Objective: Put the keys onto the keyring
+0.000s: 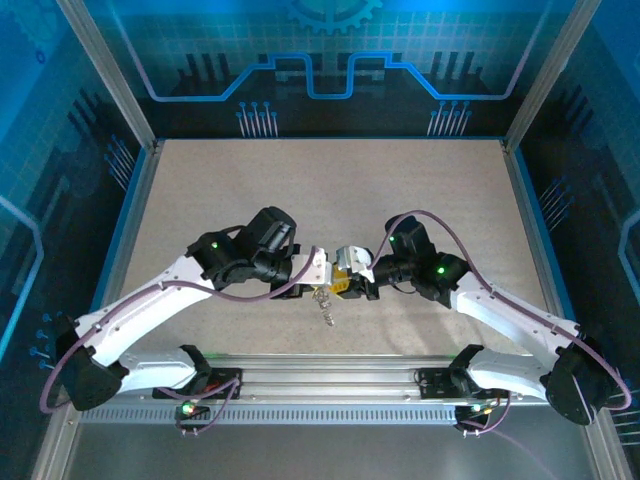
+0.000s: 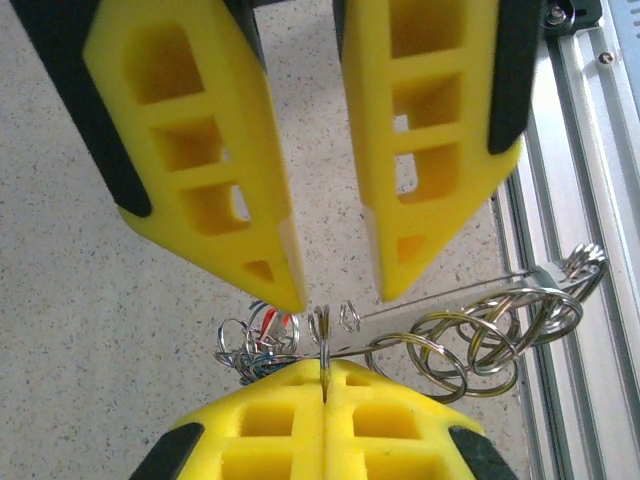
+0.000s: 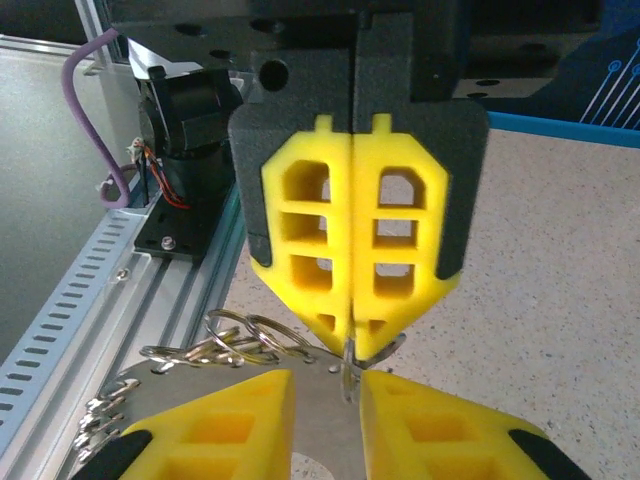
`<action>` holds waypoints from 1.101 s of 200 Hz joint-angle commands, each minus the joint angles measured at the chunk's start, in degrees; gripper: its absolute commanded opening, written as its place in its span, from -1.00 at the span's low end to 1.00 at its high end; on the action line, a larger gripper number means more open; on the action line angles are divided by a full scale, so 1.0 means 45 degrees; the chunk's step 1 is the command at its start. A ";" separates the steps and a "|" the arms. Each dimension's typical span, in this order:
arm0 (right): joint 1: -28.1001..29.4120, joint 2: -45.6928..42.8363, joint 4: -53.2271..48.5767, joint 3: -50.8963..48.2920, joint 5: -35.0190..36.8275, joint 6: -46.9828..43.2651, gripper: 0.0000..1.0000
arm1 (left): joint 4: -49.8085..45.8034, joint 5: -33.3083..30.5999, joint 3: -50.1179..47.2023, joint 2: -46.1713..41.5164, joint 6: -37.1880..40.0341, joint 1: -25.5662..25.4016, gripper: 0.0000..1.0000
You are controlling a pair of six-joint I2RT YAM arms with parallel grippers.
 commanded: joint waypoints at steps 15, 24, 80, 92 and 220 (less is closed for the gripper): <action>0.0037 0.0186 0.0249 0.0152 -0.0390 0.0244 -0.49 | 0.0086 0.0174 0.0573 0.0085 -0.0342 -0.0072 -1.00; 0.0046 0.0204 0.0298 0.0114 -0.0296 0.0275 -0.49 | 0.0147 0.0242 0.0551 0.0069 -0.0406 -0.0079 -1.00; 0.0112 0.0322 0.0915 -0.0015 0.0235 0.0649 -0.52 | 0.0888 0.0904 0.0193 -0.0339 -0.0862 -0.0044 -1.00; 0.0137 0.0342 0.1030 -0.0078 0.0363 0.0688 -0.54 | 0.0956 0.0975 0.0140 -0.0398 -0.0928 -0.0034 -1.00; 0.0133 -0.1013 0.4147 -0.1598 0.0448 0.1387 -1.00 | 0.2610 0.0727 -0.1802 -0.2163 -0.2295 0.0187 -0.52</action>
